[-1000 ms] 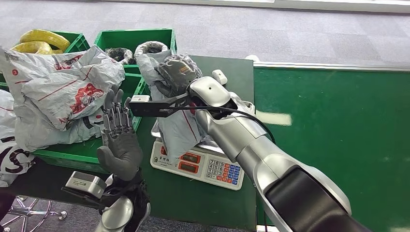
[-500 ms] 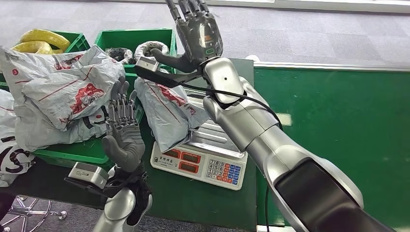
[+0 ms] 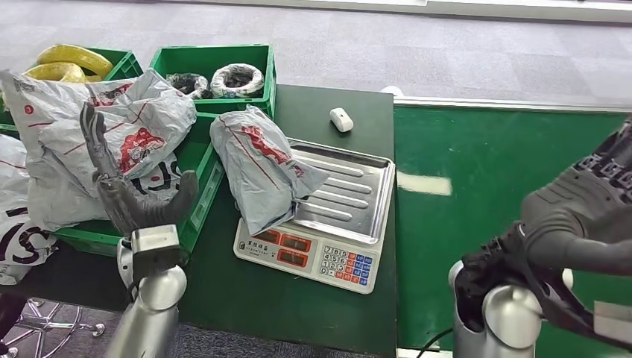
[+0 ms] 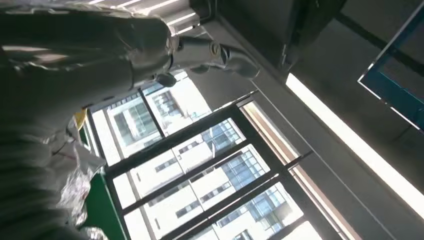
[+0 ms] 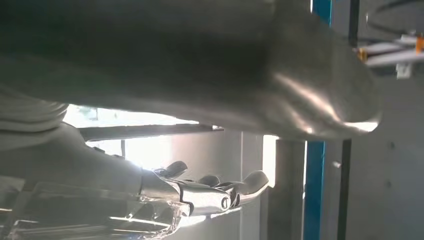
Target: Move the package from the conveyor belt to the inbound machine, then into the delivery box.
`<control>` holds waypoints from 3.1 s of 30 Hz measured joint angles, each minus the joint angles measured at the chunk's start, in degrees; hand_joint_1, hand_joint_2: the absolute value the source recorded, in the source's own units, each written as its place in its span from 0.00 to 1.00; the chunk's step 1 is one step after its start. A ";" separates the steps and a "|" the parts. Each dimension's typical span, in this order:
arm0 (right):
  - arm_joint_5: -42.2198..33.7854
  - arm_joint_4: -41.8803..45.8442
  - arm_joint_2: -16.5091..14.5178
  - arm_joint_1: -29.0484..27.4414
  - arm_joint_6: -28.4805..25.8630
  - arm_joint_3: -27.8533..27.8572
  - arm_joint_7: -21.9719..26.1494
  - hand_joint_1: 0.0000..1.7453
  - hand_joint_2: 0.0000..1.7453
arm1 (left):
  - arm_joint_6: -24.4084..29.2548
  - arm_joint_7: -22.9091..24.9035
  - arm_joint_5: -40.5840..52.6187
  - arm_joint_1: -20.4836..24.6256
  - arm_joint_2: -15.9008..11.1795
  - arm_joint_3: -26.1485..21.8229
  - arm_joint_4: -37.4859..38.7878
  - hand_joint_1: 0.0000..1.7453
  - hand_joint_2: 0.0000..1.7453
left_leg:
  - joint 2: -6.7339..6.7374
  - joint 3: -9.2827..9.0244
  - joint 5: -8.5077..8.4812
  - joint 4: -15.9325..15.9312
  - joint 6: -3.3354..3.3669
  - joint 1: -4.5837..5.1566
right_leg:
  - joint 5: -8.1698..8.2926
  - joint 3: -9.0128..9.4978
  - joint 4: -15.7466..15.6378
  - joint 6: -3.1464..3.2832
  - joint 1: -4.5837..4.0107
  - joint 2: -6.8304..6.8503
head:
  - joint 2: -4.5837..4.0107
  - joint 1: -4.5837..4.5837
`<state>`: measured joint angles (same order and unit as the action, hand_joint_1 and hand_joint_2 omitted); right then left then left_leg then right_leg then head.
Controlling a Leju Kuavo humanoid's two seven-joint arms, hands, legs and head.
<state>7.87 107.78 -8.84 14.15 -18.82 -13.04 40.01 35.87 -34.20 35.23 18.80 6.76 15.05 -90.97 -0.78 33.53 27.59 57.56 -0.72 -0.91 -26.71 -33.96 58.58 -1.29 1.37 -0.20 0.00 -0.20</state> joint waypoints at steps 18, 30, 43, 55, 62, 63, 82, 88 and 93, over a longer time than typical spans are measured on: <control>1.55 1.26 -0.76 -5.58 11.17 2.77 -0.06 0.00 0.00 | -24.67 30.23 54.69 34.75 3.55 22.50 57.62 0.00 1.00 | 0.32 -0.04 -0.46 -0.02 0.08 0.13 | 0.54 -0.09 0.01 -0.05 0.10 -0.34 | 0.00 -0.01; 1.71 -0.28 0.62 -5.50 12.51 1.74 -0.06 0.00 0.00 | -30.01 25.15 54.69 35.80 3.38 39.17 69.69 0.69 1.00 | 0.31 -0.79 -0.23 -0.17 0.00 0.12 | 0.32 0.77 -0.02 0.02 0.09 -0.36 | 0.00 0.01; 1.12 -0.53 2.36 -5.76 11.13 -0.61 -0.06 0.00 0.00 | -28.95 24.33 53.57 34.87 2.45 40.80 70.78 1.00 1.00 | 0.22 -1.17 -0.28 -0.17 0.01 0.12 | 0.32 1.10 -0.01 0.02 0.09 -0.34 | 0.00 0.01; 1.25 -0.84 2.85 -5.86 11.10 -1.25 -0.06 0.00 0.00 | -26.70 25.54 53.56 34.24 2.06 40.74 70.79 1.00 1.00 | 0.24 -0.97 -0.27 -0.17 -0.01 0.12 | 0.31 0.85 0.00 0.02 0.09 -0.34 | 0.00 0.00; 2.90 -0.79 2.76 -6.87 11.99 -1.13 -0.06 0.00 0.00 | -16.16 32.05 51.06 34.63 0.85 37.42 68.12 1.00 1.00 | 0.27 -0.83 -0.33 -0.15 -0.02 0.11 | 0.34 0.66 0.02 0.05 0.09 -0.35 | 0.00 0.00; 3.31 -0.78 2.64 -7.23 12.12 -1.02 -0.06 0.00 0.00 | -13.84 34.08 50.65 34.93 0.15 35.81 66.20 1.00 1.00 | 0.29 -0.75 -0.35 -0.15 -0.02 0.11 | 0.36 0.57 0.03 0.06 0.08 -0.36 | 0.00 -0.01; 4.33 -1.81 0.92 -9.88 10.73 1.20 -0.06 0.00 0.00 | -17.76 49.72 54.59 48.08 -15.12 9.35 52.50 1.00 1.00 | 0.42 -0.09 -0.43 -0.14 -0.08 0.05 | 0.39 -0.19 0.15 0.13 0.04 -0.52 | 0.00 0.02; 3.70 -1.90 1.13 -11.34 10.03 1.12 -0.05 0.00 0.00 | -26.37 55.51 54.61 52.78 -17.57 13.98 62.43 0.78 1.00 | 0.50 -0.08 -0.43 -0.17 -0.09 0.04 | 0.39 -0.23 0.17 0.13 0.03 -0.57 | 0.00 0.00; 3.13 -1.90 1.89 -12.18 8.46 0.30 -0.04 0.00 0.00 | -33.22 59.03 53.99 53.54 -20.05 17.41 69.02 0.00 1.00 | 0.51 -0.09 -0.43 -0.19 -0.10 0.02 | 0.39 -0.24 0.18 0.13 0.01 -0.61 | 0.00 0.01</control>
<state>10.99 105.87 -6.95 1.97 -10.35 -12.74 39.97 2.65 24.83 89.22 72.34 -13.28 32.45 -21.95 -0.27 33.44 27.17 57.37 -0.81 -0.90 -26.32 -34.20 58.76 -1.16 1.38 -0.81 0.00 -0.19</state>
